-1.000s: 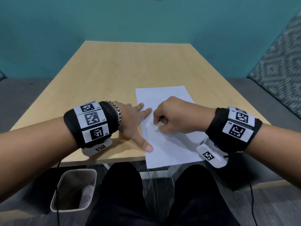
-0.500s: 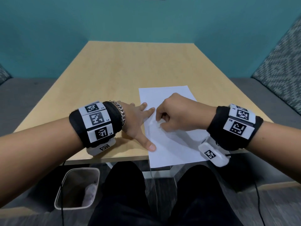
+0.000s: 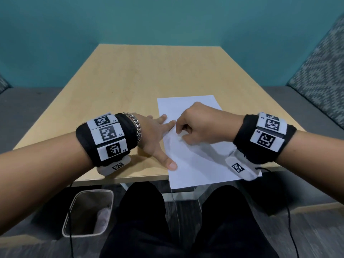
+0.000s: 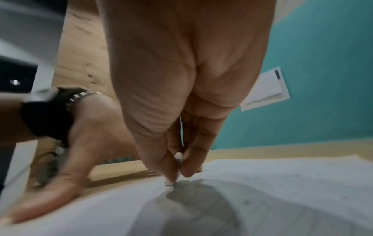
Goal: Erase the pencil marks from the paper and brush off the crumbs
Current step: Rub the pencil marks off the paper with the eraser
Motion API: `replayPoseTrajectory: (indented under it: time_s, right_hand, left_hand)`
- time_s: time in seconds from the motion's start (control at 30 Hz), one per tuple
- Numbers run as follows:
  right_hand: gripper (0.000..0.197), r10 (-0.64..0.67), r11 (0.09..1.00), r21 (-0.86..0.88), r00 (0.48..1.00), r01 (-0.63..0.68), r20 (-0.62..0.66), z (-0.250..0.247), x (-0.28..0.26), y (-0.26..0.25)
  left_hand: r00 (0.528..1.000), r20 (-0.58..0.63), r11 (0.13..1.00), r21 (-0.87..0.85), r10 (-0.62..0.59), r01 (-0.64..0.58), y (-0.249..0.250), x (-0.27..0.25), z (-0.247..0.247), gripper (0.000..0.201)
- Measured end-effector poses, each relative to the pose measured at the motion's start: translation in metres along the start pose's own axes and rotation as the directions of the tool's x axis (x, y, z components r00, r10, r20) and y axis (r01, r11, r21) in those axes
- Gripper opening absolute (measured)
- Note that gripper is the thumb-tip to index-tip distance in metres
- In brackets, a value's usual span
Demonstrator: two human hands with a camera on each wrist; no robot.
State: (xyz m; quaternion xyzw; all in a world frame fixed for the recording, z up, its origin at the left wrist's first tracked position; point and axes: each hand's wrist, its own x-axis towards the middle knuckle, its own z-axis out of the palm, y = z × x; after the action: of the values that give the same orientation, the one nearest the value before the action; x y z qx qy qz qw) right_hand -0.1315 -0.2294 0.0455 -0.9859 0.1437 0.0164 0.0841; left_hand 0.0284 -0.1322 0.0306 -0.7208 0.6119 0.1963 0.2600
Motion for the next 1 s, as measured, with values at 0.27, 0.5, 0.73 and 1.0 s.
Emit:
replayPoseTrajectory:
  time_s: [0.27, 0.5, 0.73, 1.0]
  right_hand:
    - [0.025, -0.037, 0.999, 0.000, 0.997, 0.037, 0.063, 0.001, -0.012, -0.001]
    - [0.023, -0.102, 0.993, -0.044, 0.989, 0.107, 0.104, 0.003, -0.023, -0.006]
    - [0.023, -0.024, 0.992, -0.124, 0.999, 0.027, 0.030, 0.005, -0.019, -0.001]
    - [0.023, 0.017, 0.995, -0.096, 0.999, -0.013, 0.046, 0.003, -0.023, 0.000]
  left_hand:
    - [1.000, 0.025, 1.000, -0.001, -0.004, 0.004, 0.002, 0.000, -0.002, 0.149]
    - [0.999, 0.030, 1.000, 0.021, -0.012, 0.011, 0.002, -0.001, -0.003, 0.153]
    - [0.999, 0.032, 1.000, 0.022, -0.014, 0.014, 0.003, -0.003, -0.004, 0.150]
    - [0.999, 0.040, 1.000, 0.022, -0.021, 0.020, 0.005, -0.004, -0.005, 0.149]
